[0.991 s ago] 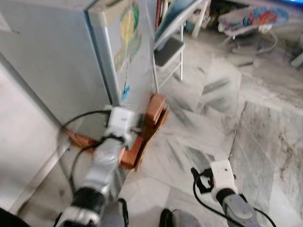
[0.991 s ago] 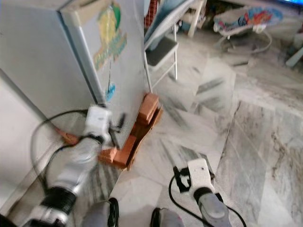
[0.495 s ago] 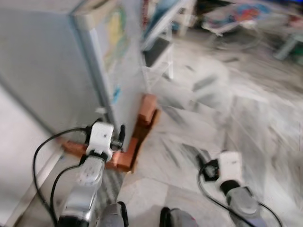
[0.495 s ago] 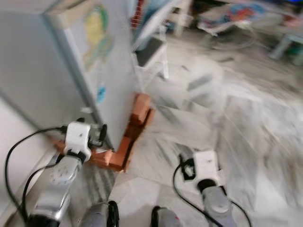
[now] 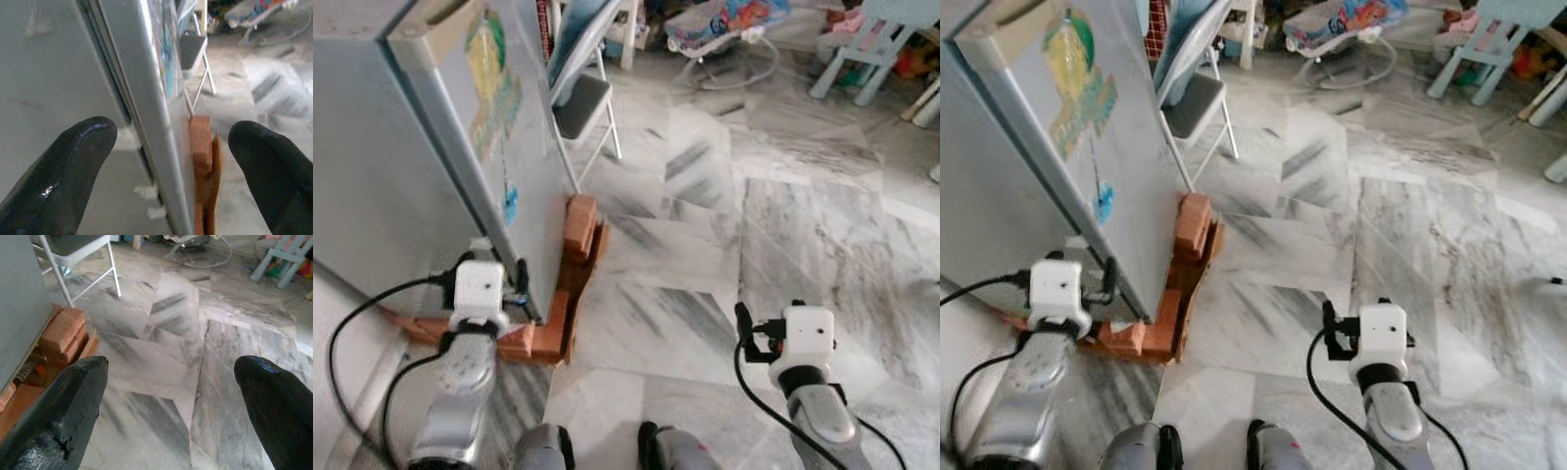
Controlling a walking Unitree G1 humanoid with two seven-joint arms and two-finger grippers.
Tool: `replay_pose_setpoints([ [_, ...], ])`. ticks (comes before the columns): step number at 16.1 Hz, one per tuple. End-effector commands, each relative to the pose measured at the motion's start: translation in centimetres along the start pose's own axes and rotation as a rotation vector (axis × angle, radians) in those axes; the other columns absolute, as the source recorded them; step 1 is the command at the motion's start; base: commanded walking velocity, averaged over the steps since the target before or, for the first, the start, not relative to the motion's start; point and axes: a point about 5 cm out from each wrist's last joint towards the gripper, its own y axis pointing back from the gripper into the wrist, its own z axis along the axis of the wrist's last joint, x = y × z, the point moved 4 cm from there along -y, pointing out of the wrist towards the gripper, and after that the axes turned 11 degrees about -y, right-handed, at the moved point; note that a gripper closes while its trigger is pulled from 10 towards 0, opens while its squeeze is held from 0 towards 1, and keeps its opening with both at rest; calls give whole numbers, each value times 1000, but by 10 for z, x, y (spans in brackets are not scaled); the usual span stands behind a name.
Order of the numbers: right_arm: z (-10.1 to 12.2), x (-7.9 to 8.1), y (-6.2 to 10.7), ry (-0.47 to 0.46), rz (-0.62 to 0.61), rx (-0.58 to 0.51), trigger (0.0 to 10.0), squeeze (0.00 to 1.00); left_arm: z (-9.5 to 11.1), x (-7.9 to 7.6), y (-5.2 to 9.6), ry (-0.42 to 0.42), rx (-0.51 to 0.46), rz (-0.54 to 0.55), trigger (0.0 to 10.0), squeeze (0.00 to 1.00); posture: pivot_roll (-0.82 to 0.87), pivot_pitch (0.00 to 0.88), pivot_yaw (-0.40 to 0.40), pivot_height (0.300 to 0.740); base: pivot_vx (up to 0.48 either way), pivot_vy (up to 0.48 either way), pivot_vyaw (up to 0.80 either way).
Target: Restocking fridge
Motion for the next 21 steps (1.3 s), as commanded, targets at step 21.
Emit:
replay_pose_setpoints([
  [21,-9,-3,17,22,-1,67,10000,0,26,30,-80,27,-9,154,10000,0,14,160,-56,740,0,0,0],
])
